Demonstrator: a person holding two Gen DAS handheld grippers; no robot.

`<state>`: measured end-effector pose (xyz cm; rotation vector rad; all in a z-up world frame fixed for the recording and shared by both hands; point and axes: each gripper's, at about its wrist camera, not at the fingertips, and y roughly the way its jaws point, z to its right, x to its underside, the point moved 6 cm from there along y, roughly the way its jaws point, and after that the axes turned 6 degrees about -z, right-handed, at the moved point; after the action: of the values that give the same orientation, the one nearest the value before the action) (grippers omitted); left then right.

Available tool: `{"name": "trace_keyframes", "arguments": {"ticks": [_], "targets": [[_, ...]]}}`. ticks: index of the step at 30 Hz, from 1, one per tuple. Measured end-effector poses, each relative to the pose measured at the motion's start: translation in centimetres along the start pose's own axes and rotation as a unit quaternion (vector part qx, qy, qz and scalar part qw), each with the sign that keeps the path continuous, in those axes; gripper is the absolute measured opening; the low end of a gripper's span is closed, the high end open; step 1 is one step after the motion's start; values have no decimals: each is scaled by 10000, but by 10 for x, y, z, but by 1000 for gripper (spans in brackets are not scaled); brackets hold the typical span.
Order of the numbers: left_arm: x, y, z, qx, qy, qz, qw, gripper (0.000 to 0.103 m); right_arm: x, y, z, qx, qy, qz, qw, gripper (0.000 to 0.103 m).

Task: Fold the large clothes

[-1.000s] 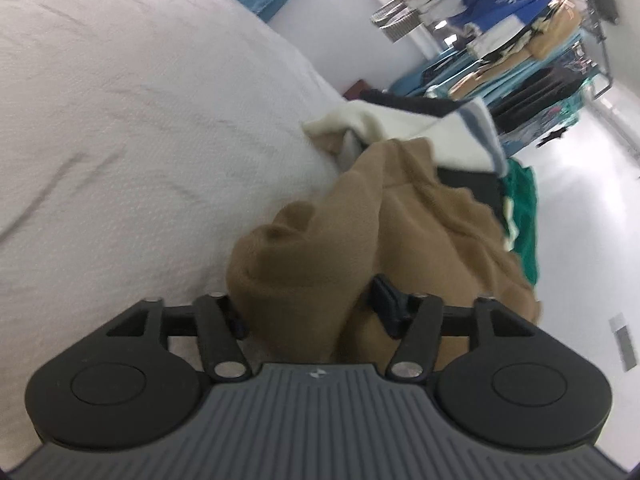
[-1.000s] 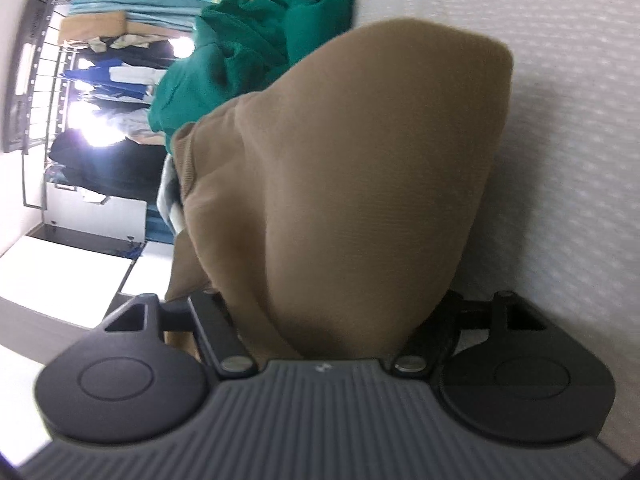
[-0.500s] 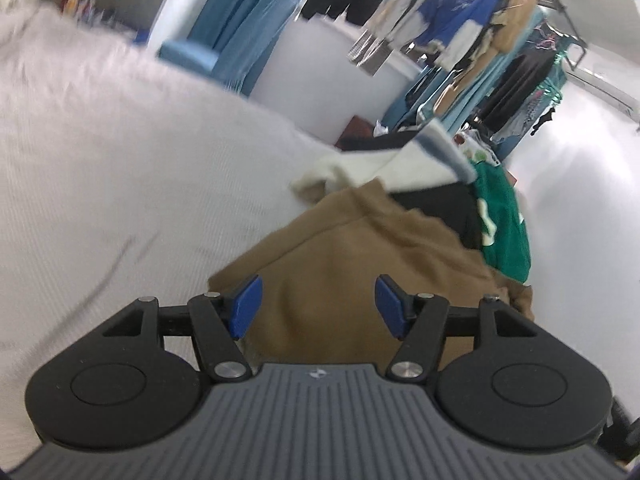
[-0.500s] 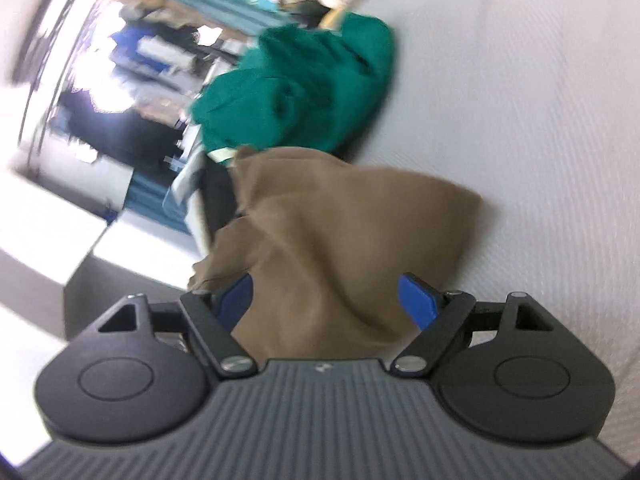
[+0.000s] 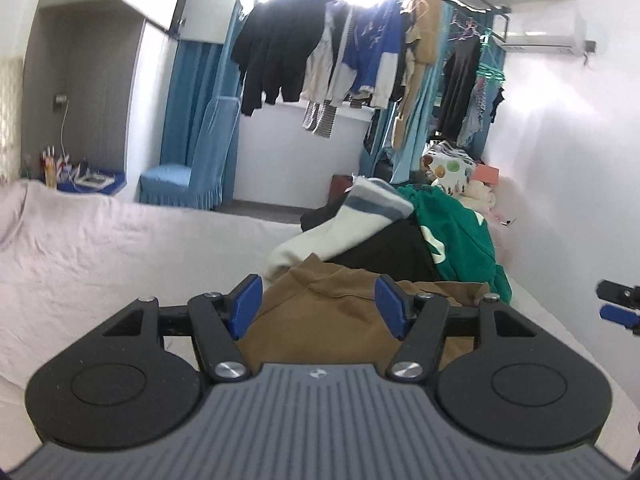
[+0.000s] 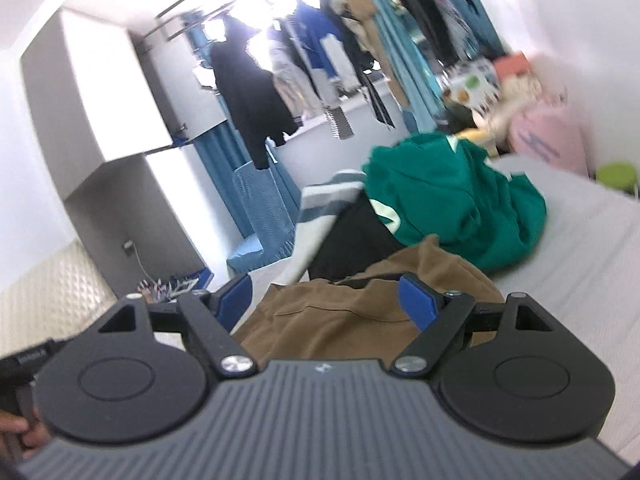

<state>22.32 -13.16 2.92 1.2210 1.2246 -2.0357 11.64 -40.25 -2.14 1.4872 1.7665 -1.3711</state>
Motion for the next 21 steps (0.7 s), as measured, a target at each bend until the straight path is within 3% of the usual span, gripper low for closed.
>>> {"name": "trace_keyframes", "arguments": {"ticks": [11,21], "targets": [[33,-37,37,64,74,0,10000,69,29,-24,-52,214,-1132,-37,9933,83],[63,-45,49,188,126,-111,9997,69,71,-17,-67,139,-1441,-527,9881,82]]}}
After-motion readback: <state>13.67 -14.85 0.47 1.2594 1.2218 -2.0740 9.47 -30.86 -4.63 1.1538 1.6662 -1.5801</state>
